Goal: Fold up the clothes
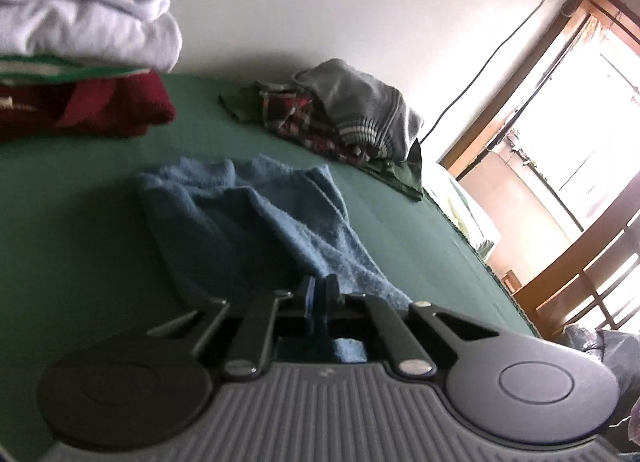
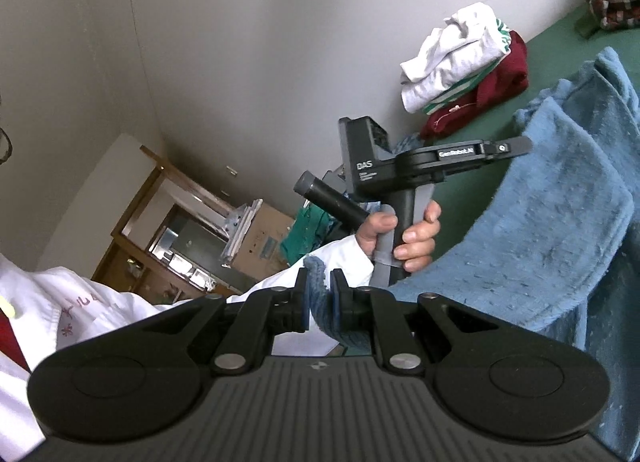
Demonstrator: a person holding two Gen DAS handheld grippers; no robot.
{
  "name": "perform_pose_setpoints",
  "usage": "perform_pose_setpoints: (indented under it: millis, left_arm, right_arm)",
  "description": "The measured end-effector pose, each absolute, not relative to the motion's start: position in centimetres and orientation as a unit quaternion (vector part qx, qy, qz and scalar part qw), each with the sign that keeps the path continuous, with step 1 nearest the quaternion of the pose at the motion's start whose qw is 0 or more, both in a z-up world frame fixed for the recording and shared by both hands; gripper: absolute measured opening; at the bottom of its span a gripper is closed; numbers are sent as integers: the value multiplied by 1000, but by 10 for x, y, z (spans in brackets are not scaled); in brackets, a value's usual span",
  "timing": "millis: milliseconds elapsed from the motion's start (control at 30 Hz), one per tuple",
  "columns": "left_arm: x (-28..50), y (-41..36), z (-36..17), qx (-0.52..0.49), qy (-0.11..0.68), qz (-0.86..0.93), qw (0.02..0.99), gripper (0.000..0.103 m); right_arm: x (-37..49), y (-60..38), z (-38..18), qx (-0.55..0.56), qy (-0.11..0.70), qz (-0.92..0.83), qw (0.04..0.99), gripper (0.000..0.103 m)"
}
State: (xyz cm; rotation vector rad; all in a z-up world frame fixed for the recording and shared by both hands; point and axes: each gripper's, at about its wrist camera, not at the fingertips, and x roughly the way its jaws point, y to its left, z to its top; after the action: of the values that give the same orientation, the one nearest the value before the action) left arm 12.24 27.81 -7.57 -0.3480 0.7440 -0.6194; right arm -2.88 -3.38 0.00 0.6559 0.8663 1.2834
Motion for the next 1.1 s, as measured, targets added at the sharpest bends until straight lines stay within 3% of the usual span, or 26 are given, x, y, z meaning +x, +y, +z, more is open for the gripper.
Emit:
perform_pose_setpoints:
  millis: [267, 567, 800, 1100]
  left_arm:
    - [94, 281, -80, -161, 355, -274, 879, 0]
    - [80, 277, -102, -167, 377, -259, 873, 0]
    - [73, 267, -111, -133, 388, -250, 877, 0]
    - [60, 272, -110, -109, 387, -243, 883, 1]
  right_arm:
    - [-42, -44, 3, 277, 392, 568, 669, 11]
    - [-63, -48, -5, 185, 439, 556, 681, 12]
    - [-80, -24, -51, 127, 491, 537, 674, 13]
    - [-87, -18, -60, 84, 519, 542, 655, 21]
